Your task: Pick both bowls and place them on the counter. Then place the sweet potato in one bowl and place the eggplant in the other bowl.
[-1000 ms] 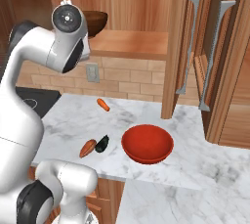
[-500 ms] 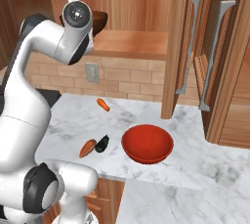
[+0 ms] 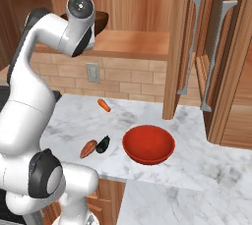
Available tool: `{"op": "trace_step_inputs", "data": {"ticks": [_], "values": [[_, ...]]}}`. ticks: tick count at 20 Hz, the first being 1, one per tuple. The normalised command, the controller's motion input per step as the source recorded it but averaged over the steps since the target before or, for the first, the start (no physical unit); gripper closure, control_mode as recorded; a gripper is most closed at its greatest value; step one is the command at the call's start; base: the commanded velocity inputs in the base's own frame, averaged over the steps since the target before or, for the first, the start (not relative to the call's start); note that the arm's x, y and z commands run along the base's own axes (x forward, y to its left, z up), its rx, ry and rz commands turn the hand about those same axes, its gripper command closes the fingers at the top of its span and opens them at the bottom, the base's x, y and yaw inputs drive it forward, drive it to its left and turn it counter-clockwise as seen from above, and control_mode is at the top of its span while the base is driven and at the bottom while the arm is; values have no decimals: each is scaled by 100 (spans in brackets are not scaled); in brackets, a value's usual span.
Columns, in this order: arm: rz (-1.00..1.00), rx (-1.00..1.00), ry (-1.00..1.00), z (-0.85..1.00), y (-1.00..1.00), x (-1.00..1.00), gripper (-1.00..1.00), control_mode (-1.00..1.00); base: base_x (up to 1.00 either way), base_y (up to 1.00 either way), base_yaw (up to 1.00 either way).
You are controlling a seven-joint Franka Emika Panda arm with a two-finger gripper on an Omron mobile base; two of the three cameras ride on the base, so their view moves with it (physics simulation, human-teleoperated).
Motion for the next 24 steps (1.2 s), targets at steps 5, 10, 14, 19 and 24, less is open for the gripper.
{"op": "trace_step_inputs", "data": {"ticks": [5,10,14,19,24], "values": [[0,1,3,0,13,29,-100,-100,0,0,0],[0,0,2,-3,11,27,-100,-100,0,0,0],[0,0,3,-9,8,26,-100,-100,0,0,0],[0,0,3,-17,7,27,-100,-100,0,0,0],[0,0,4,-16,9,33,-100,-100,0,0,0]]}}
